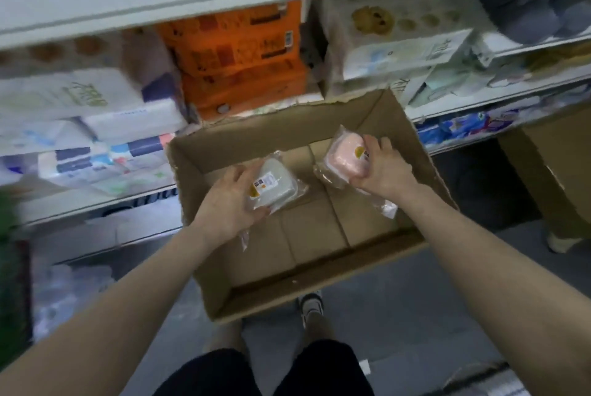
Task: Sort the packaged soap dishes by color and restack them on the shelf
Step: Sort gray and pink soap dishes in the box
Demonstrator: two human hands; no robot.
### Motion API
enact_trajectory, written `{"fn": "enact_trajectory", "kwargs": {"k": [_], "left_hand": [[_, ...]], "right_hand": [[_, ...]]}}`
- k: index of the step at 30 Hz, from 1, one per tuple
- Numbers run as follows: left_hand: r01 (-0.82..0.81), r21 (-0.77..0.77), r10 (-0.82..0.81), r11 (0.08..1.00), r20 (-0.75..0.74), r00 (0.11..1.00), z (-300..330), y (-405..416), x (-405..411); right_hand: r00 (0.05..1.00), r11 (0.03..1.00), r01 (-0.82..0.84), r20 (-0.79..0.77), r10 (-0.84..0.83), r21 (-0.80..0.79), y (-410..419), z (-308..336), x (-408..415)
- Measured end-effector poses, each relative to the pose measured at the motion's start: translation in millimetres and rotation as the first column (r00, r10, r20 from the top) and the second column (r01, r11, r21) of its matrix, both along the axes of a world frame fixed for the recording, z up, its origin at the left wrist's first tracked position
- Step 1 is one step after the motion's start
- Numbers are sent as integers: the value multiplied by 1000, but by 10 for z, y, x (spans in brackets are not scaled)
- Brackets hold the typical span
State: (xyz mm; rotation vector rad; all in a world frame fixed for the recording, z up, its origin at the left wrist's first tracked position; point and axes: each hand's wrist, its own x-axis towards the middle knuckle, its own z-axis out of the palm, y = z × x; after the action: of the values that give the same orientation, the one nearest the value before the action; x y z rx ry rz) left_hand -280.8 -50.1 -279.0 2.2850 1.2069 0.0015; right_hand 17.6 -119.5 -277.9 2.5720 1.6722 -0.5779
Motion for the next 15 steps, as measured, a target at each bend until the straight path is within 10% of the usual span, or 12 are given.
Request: {"fn": "enact_trajectory", "kwargs": {"k": [15], "left_hand": [[-211, -104, 181, 972, -241, 954, -829, -117, 286]], "right_hand": [[861, 877, -435, 189, 471, -206, 867, -1592, 604]]}}
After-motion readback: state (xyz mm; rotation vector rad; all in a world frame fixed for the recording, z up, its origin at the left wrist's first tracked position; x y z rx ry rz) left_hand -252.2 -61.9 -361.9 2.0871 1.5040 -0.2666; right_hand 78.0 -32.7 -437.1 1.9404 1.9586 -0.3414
